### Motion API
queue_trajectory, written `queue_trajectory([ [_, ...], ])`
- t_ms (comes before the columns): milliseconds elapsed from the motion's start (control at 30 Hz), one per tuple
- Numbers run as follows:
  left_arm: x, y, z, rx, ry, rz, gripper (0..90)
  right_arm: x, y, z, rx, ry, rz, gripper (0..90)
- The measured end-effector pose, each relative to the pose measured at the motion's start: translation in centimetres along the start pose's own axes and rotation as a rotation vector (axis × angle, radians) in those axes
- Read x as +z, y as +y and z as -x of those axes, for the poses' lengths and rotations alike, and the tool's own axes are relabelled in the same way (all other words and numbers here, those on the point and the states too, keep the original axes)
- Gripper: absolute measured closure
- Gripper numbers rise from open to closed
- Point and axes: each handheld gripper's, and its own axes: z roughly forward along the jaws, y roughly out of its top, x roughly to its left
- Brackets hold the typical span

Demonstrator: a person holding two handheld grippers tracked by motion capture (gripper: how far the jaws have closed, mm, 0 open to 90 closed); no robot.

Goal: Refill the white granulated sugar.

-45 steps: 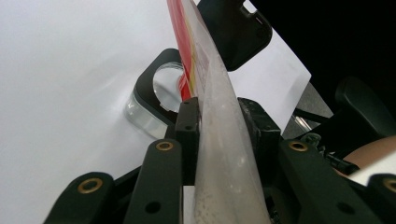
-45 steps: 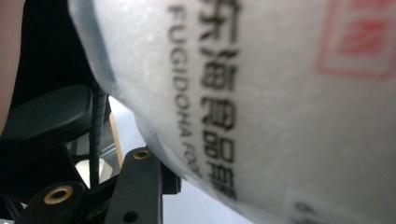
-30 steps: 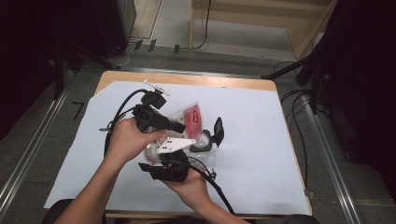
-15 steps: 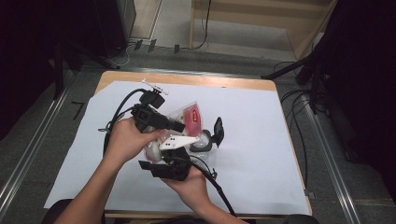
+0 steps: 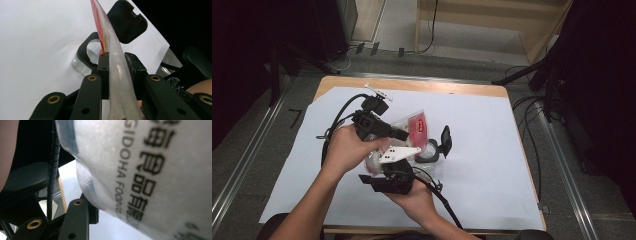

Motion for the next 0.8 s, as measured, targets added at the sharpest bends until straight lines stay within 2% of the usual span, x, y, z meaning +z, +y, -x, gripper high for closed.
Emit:
queue_trajectory([
  [300, -0.07, 0.12, 0.18, 0.025, 0.001, 0.007, 71.7, -0.12, 0.13, -0.22, 0.037, 0.016, 0.013, 63.5],
  [800, -0.03, 0.06, 0.19, 0.025, -0.001, 0.011, 71.6, -0.05, 0.06, -0.2, 0.018, 0.018, 0.012, 63.2],
])
